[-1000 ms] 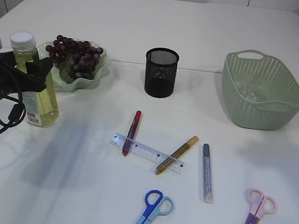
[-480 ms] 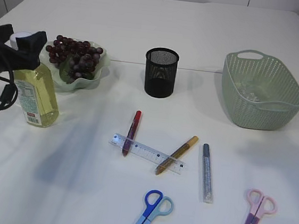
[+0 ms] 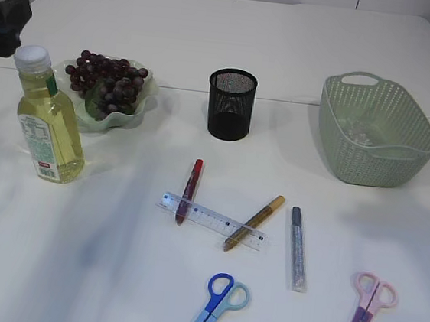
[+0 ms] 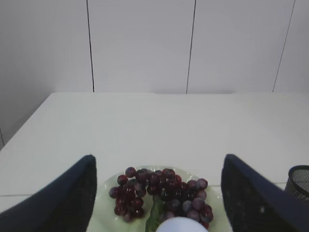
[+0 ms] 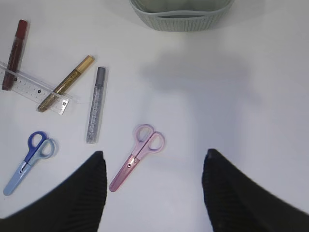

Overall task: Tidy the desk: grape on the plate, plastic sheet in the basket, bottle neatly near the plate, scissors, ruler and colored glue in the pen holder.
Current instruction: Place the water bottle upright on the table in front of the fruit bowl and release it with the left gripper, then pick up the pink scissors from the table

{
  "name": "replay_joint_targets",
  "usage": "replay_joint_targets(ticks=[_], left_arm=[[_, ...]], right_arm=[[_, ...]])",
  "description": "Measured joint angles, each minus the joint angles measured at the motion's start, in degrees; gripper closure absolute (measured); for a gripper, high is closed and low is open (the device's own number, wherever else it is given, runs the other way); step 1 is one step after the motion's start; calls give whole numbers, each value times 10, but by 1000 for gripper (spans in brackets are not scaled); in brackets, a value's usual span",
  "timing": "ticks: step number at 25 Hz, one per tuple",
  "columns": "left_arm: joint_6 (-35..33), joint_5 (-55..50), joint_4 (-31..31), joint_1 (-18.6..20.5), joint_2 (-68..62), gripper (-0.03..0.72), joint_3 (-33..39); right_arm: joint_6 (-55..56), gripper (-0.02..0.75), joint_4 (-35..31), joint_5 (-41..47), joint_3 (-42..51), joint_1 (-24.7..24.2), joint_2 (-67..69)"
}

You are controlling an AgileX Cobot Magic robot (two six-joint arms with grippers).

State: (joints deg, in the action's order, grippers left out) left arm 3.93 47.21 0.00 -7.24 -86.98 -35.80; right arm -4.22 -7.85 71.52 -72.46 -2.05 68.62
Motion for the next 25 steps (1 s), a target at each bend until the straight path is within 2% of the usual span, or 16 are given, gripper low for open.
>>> replay_joint_targets(ticks=[10,16,20,22,25], left_arm=[[0,-330,3,0,215,111,0],[0,-581,4,0,356,164,-56],[0,-731,11,0,403,179,-98],[-1,-803,27,0,410,179,-126],[-39,-886,66,0,411,190,-165]], right_arm=[[0,248,0,0,0,0,0],[7,248,-19,0,0,0,0],[27,248,-37,0,0,0,0],[34,248,-47,0,0,0,0],[42,248,-57,0,0,0,0]])
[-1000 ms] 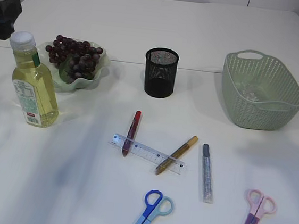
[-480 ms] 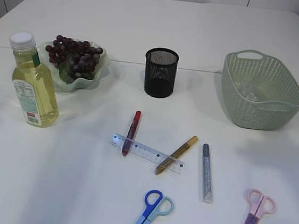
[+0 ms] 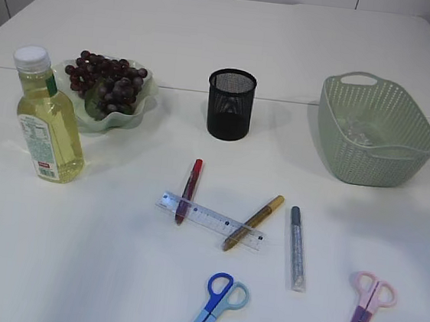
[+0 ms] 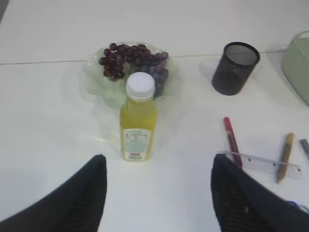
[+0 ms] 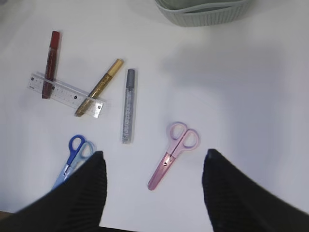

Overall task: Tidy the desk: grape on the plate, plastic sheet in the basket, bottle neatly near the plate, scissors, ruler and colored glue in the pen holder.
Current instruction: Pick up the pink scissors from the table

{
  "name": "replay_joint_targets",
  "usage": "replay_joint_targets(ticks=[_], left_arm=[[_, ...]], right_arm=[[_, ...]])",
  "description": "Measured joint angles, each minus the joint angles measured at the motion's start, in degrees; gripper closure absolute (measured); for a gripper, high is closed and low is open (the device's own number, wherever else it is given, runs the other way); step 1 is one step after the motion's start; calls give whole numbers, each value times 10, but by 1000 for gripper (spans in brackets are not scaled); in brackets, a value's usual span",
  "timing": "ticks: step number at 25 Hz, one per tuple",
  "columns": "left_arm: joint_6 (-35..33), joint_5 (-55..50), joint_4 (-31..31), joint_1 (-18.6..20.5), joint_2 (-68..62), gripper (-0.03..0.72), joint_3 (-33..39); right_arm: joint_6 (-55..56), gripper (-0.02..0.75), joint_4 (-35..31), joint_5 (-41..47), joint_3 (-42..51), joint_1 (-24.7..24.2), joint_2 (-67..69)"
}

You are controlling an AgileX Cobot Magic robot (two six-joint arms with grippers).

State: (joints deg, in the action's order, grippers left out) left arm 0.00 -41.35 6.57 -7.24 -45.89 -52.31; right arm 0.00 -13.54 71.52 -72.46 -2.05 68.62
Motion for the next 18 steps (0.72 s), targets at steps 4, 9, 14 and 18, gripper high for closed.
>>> replay_joint_targets(ticks=[4,9,14,18], left_arm=[[-48,-46,57,-20,0,214,-44],[-58,-64,77,-80,-3,221,-67],[-62,-86,79,-139,-28,222,-70],[-65,-91,79,-181,-55,222,-70]], right_arm=[[22,248,-12,0,23,0,0],[34,248,-70,-1,113,0,-14],[35,248,-76,-1,148,0,-26],[39,248,-43,-2,148,0,-26]])
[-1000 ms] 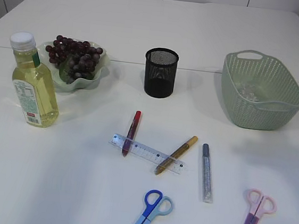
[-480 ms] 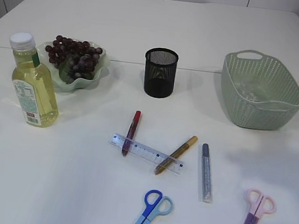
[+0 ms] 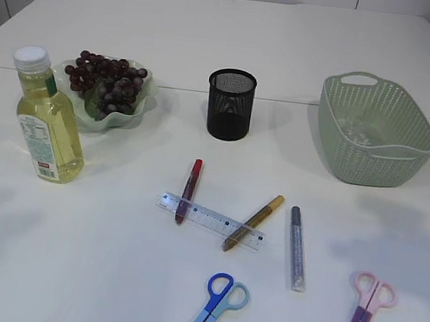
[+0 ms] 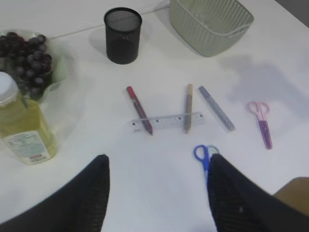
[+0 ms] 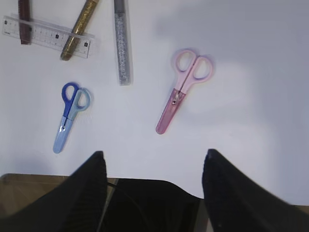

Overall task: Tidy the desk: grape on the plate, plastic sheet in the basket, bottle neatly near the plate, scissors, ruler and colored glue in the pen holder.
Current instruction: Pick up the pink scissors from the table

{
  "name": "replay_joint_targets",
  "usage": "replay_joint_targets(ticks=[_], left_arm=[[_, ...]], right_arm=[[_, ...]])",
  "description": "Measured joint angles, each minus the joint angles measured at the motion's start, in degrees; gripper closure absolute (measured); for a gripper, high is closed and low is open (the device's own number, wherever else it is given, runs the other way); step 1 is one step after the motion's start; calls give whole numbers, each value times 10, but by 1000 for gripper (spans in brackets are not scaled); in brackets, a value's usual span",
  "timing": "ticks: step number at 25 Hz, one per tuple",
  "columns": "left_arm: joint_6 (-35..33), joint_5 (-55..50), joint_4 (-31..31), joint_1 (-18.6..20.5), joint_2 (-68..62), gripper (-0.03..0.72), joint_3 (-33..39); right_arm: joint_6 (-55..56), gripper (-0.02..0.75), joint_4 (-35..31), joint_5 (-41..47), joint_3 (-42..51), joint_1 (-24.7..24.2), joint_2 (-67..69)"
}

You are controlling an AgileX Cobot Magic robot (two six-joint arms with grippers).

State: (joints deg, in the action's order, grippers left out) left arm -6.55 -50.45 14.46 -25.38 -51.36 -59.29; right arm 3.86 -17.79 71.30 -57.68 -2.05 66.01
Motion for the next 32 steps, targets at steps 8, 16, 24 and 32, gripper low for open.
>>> replay_joint_targets(ticks=[8,16,24,32], left_arm=[[-1,4,0,-42,-31,223,0],[-1,14,4,-42,-31,224,0],[-1,-1,5,-42,-31,224,0],[-1,-6,6,-42,-31,225,0]], right_arm=[[147,253,93,-30,0,8,0],[305,361,188,-27,0,106,45],[405,366,186,-73,0,195,156],[404,366,154,-90,0,201,275]])
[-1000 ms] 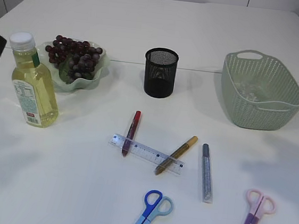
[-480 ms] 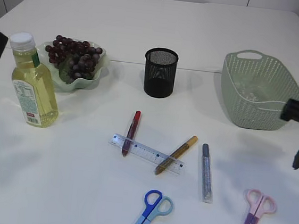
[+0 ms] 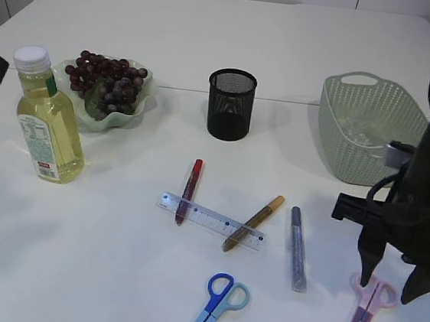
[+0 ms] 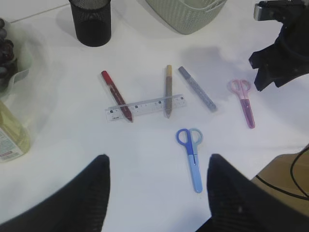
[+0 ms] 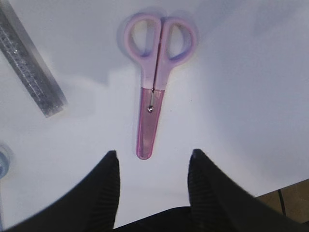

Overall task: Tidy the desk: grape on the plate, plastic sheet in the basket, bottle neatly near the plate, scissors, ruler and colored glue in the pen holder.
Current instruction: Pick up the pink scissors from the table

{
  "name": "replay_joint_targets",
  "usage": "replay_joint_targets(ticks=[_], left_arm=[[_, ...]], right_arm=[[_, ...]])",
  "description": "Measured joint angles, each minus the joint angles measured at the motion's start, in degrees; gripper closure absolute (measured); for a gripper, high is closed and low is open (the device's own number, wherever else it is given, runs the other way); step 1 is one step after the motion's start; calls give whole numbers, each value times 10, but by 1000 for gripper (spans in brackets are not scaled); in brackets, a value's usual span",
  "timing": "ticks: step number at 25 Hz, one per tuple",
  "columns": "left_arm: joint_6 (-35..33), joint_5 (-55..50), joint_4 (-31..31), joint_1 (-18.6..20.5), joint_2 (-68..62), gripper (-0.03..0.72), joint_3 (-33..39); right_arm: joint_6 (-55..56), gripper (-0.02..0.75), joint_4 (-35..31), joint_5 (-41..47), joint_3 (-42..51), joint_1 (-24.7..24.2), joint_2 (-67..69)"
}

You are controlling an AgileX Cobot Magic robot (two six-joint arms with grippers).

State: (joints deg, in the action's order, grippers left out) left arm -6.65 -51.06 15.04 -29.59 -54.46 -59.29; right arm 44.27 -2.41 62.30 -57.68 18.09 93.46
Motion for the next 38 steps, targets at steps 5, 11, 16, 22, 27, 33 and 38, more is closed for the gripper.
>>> replay_joint_targets(ticks=[5,11,16,22,27,33,38], left_arm=[[0,-2,0,0,0,227,0],[0,-2,0,0,0,229,0],[0,-2,0,0,0,230,0],[0,-2,0,0,0,230,0],[0,-2,0,0,0,230,0],[0,-2,1,0,0,230,0],[0,-2,2,0,0,230,0]], right_arm=[[0,366,11,0,0,0,15],[-1,367,24,-15,0,0,15],[-23,367,12,-20,0,0,15],[-49,369,6,-18,0,0,-2],[-53,381,10,-24,38,0,-45],[-23,428,-27,-116,120,0,-76],[4,432,-30,-166,122,0,-76]])
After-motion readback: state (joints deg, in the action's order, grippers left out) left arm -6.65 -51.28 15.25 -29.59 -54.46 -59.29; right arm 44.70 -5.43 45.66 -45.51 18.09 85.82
